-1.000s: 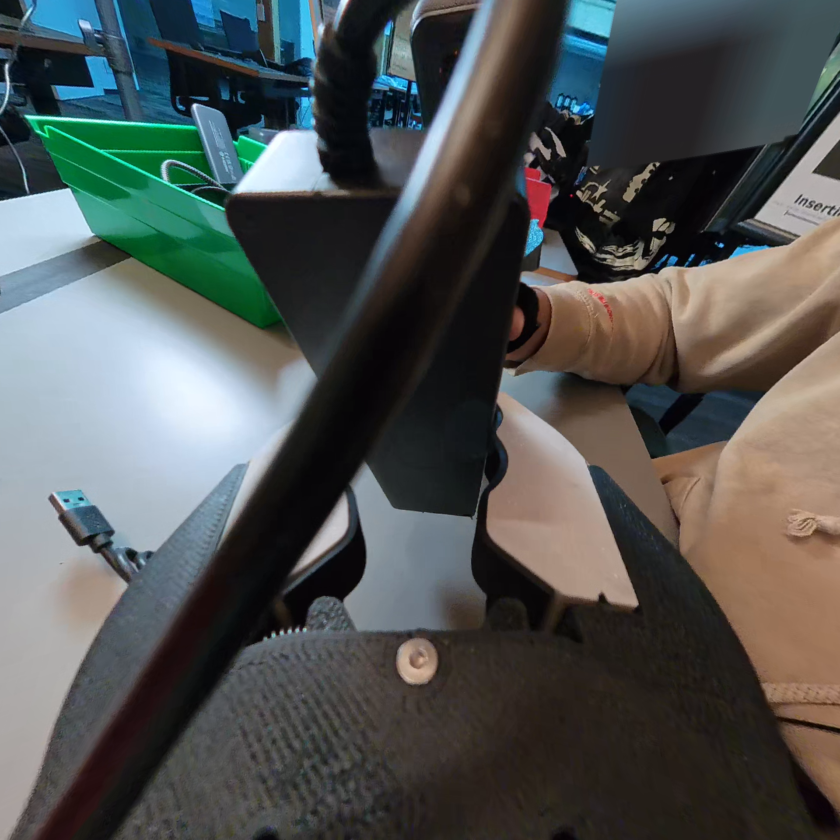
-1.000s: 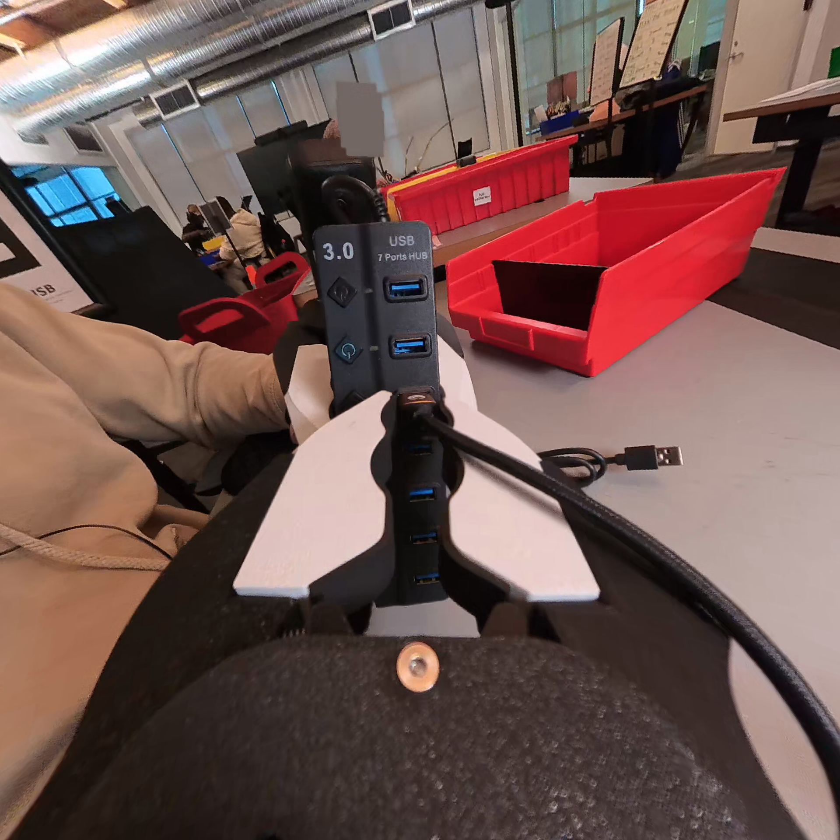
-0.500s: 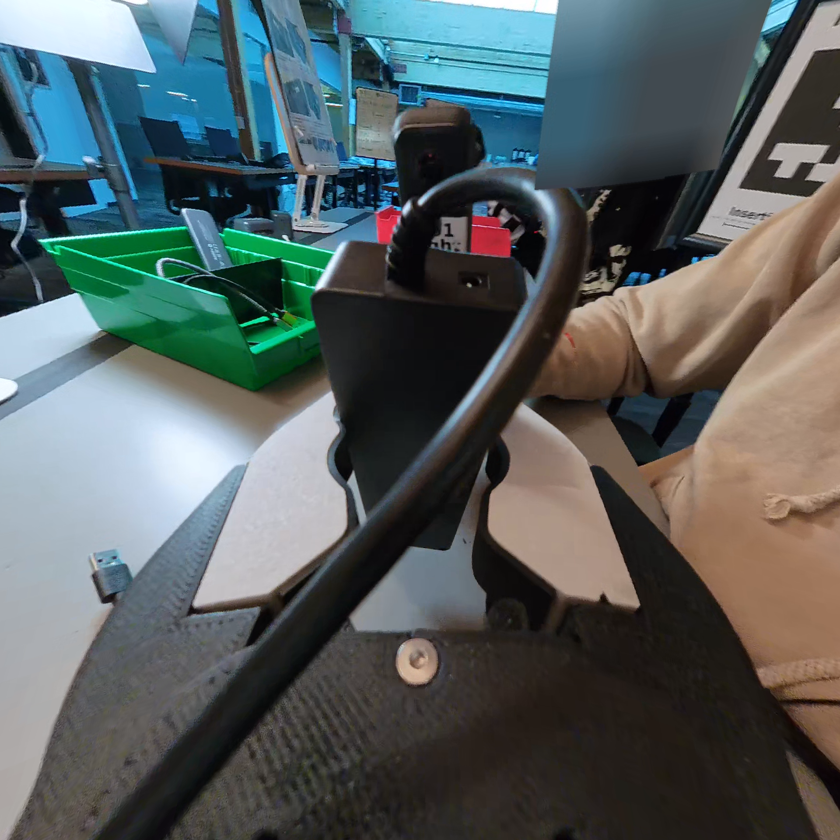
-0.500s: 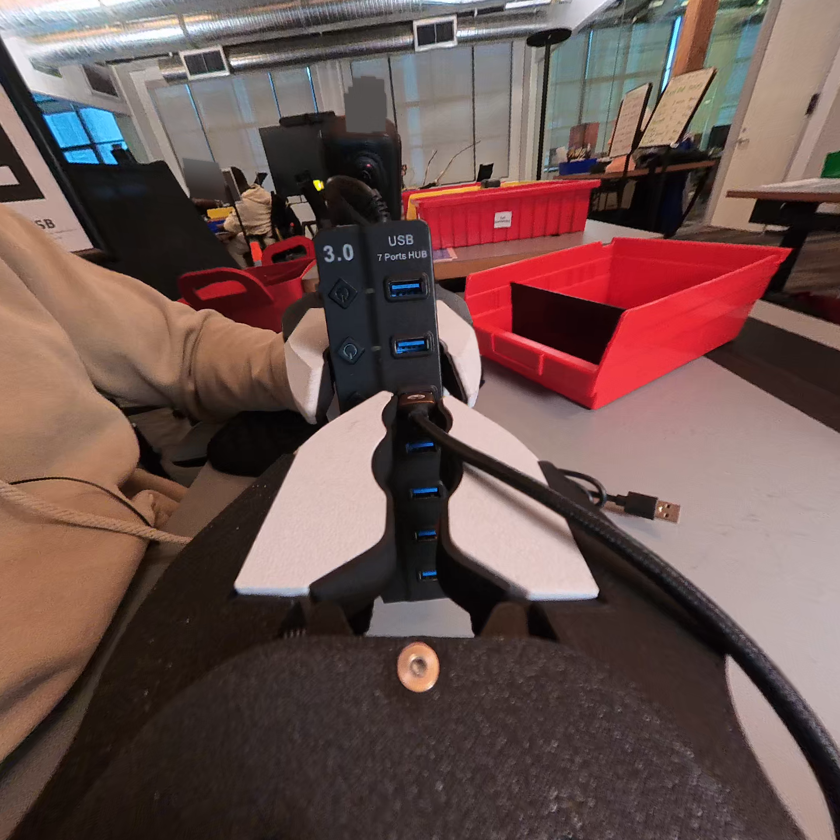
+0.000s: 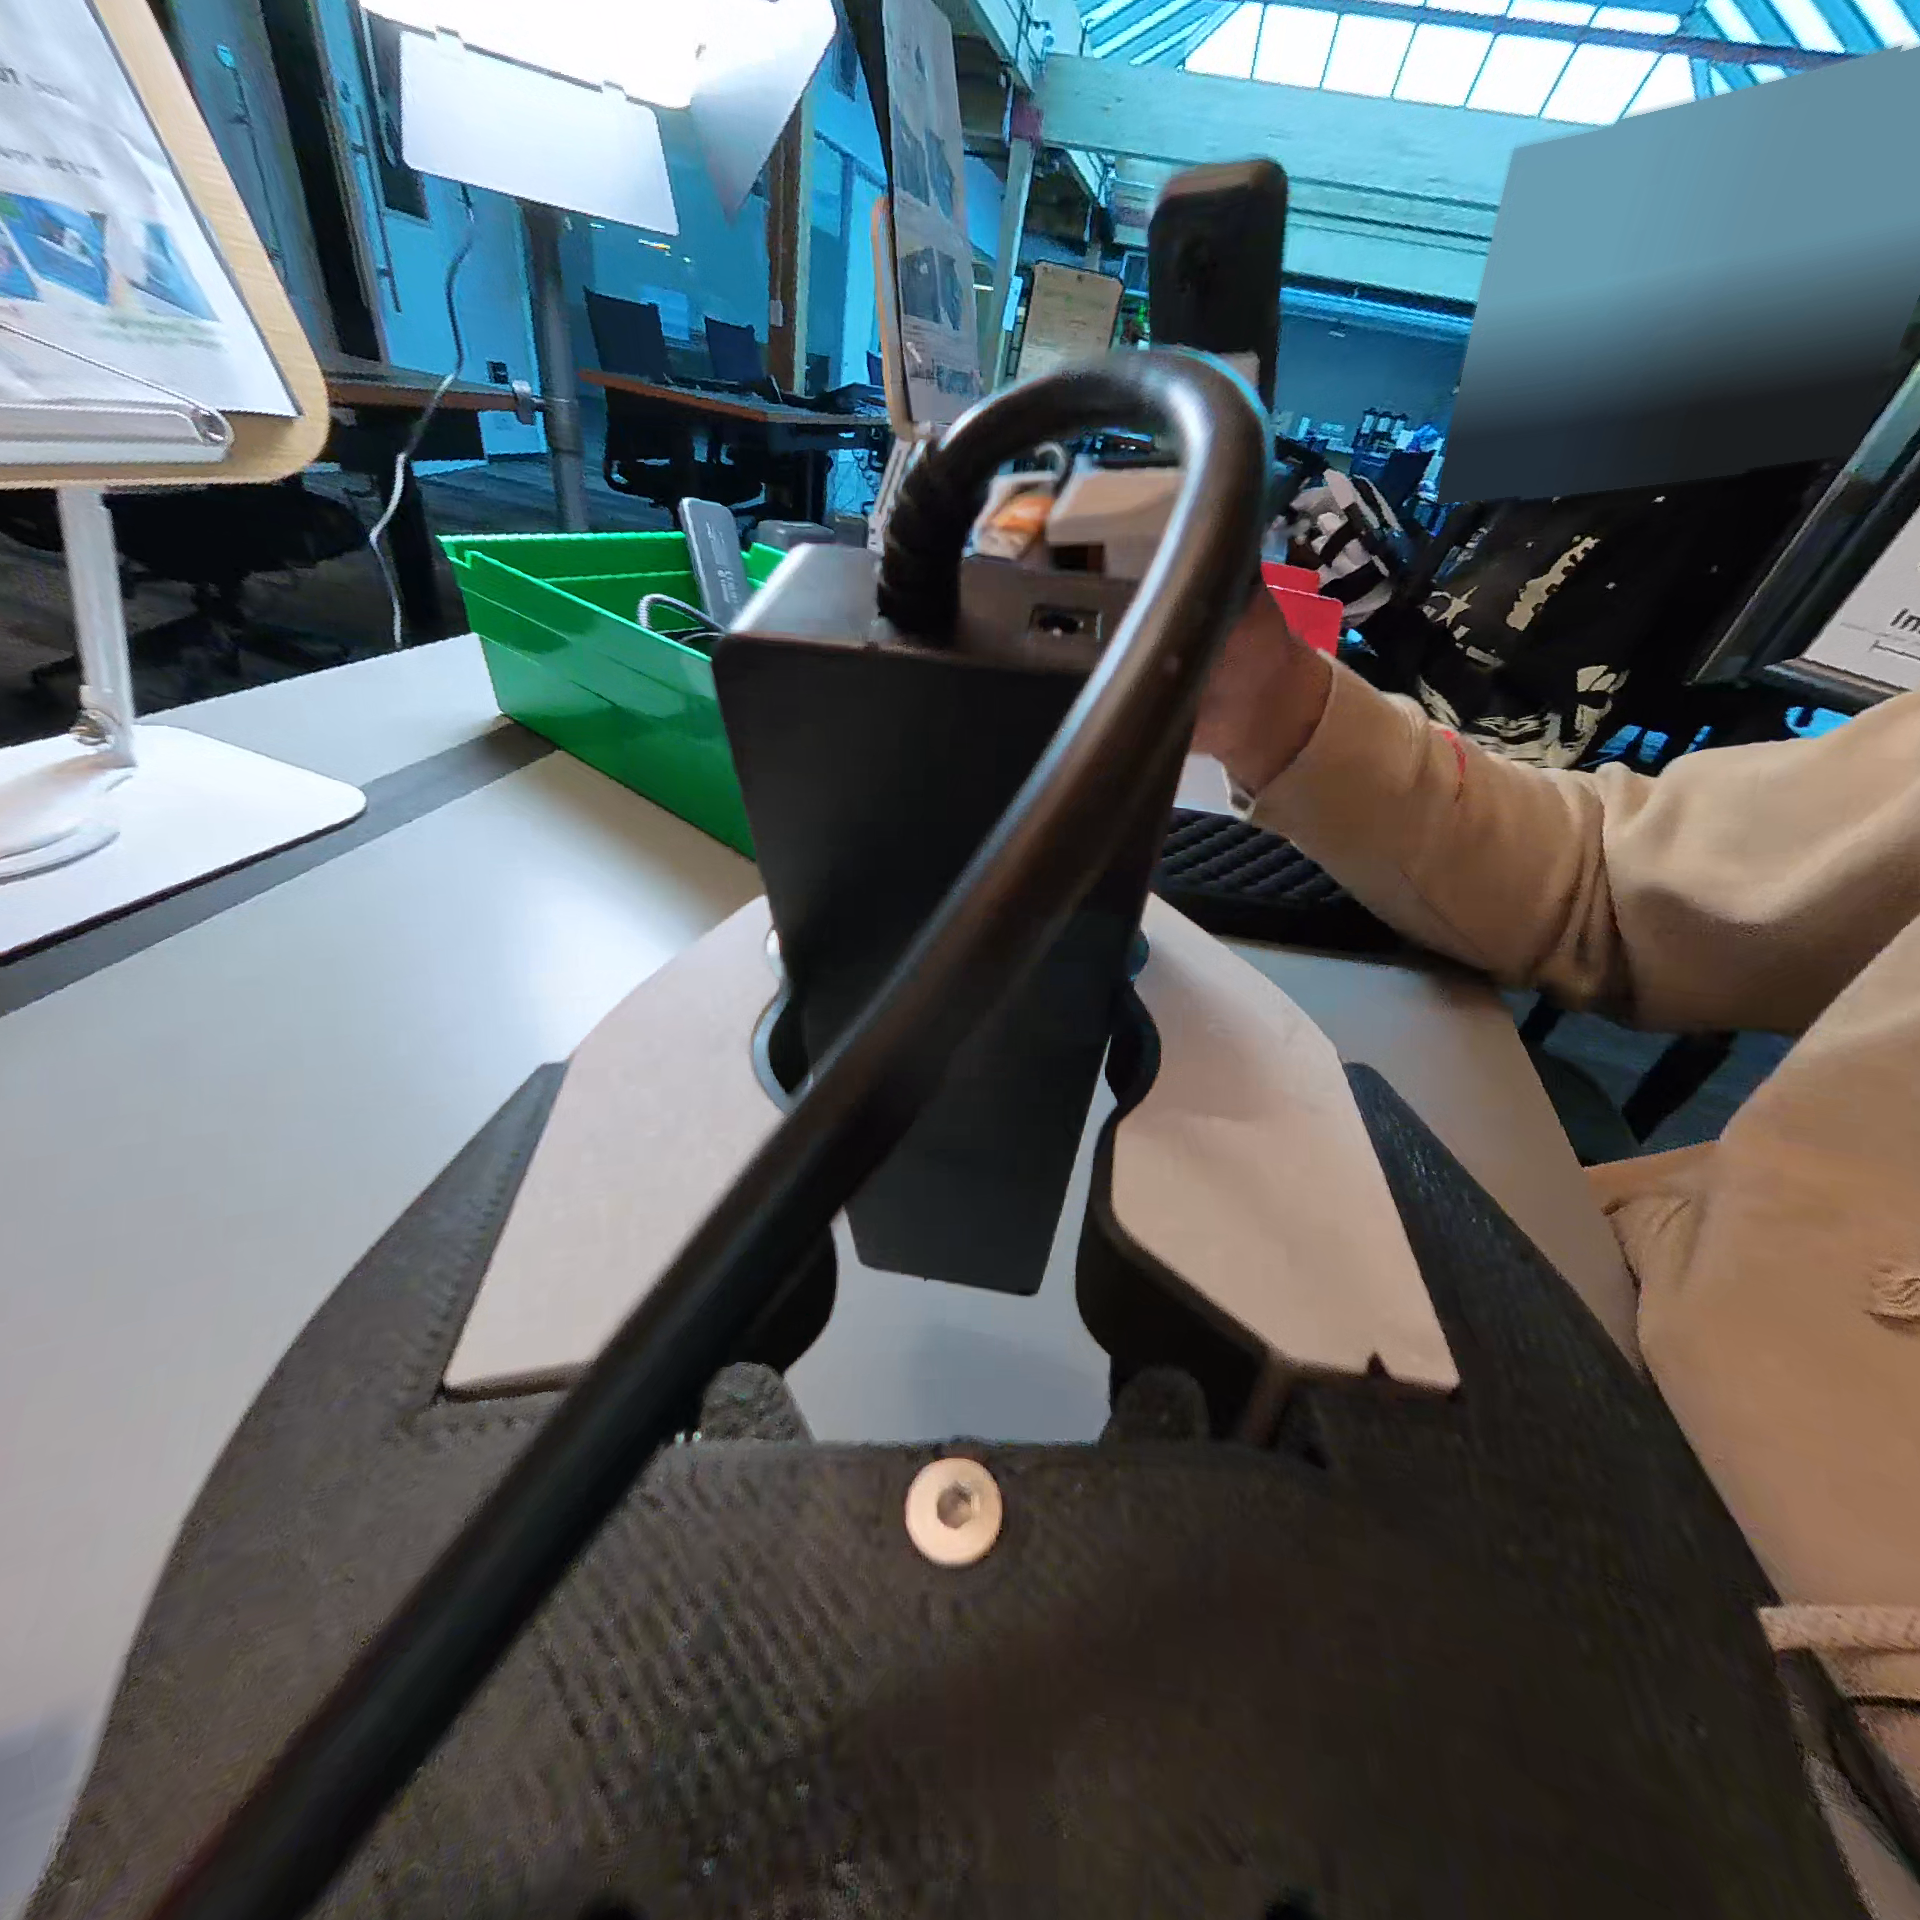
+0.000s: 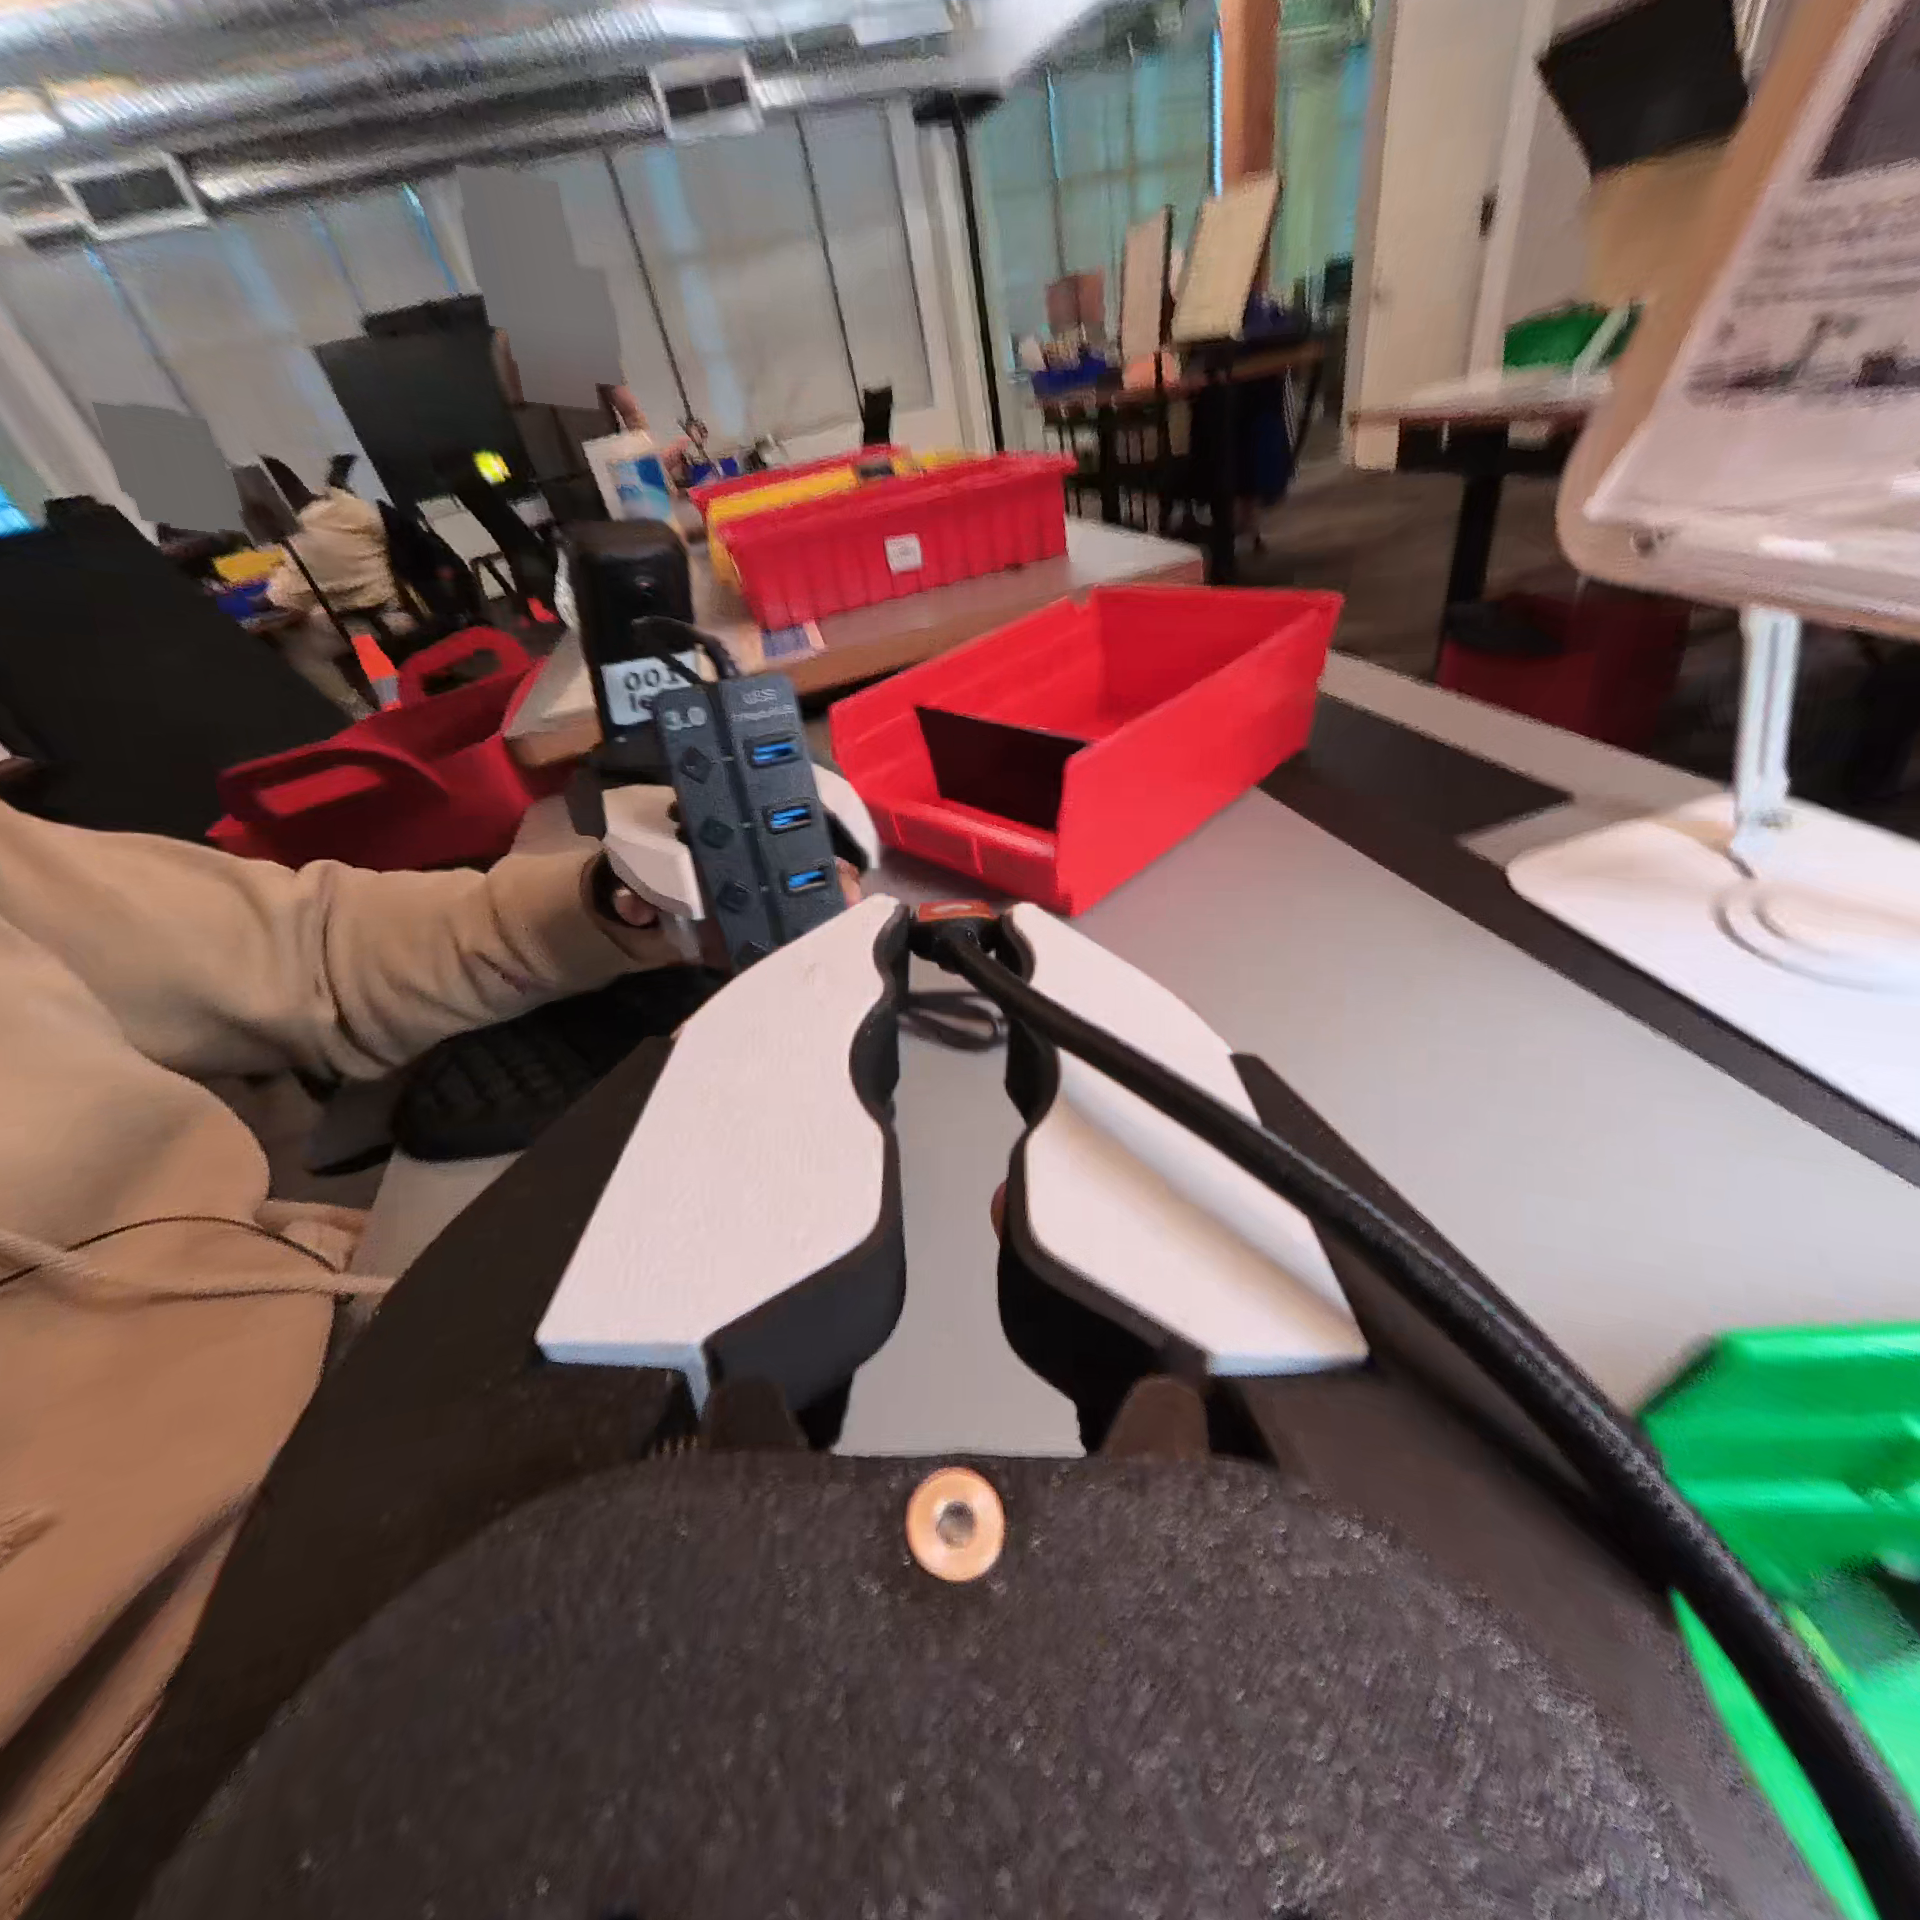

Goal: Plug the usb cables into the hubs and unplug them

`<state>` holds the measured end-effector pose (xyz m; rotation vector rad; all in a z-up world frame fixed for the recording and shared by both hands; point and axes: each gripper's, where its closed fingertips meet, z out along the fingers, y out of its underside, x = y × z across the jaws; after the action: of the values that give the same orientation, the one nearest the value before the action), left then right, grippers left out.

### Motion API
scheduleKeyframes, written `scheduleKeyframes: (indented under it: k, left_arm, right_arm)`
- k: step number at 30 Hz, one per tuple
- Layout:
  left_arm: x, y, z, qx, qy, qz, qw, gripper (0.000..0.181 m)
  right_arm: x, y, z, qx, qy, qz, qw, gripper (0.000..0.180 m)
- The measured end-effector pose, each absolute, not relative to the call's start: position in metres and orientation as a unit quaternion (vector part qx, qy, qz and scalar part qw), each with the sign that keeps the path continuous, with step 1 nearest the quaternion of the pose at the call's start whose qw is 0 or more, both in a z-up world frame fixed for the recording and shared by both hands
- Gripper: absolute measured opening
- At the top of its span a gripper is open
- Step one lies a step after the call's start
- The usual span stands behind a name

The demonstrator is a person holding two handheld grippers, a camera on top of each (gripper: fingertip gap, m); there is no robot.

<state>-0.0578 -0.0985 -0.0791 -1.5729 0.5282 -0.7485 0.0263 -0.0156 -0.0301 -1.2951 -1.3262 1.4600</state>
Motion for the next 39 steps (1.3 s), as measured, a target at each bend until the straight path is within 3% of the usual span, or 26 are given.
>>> scheduleKeyframes:
  k: [8,17,20,24,30,34,39]
  left_arm:
    - [-0.053,-0.091,-0.1,-0.702,0.214,-0.346,0.585,0.056]
    - [-0.053,-0.092,-0.103,-0.703,0.218,-0.349,0.58,0.056]
    - [-0.053,-0.092,-0.104,-0.703,0.217,-0.351,0.579,0.056]
    - [-0.052,-0.092,-0.105,-0.704,0.215,-0.359,0.574,0.056]
    - [-0.047,-0.095,-0.105,-0.702,0.22,-0.373,0.565,0.056]
    - [-0.03,-0.107,-0.105,-0.689,0.256,-0.413,0.537,0.056]
    - [0.006,-0.145,-0.098,-0.639,0.341,-0.497,0.479,0.057]
  right_arm:
    - [0.048,0.083,-0.029,-0.644,-0.546,0.447,0.296,0.015]
    - [0.087,0.162,-0.113,-0.781,-0.559,0.259,0.104,0.016]
    - [0.095,0.165,-0.138,-0.784,-0.58,0.205,0.088,0.018]
    - [0.098,0.156,-0.137,-0.77,-0.608,0.181,0.075,0.038]
    - [0.078,0.118,-0.093,-0.691,-0.67,0.234,0.14,0.036]
    - [0.047,0.037,-0.061,-0.543,-0.748,0.332,0.187,0.036]
    - [0.025,-0.075,-0.05,-0.377,-0.817,0.399,0.175,0.042]
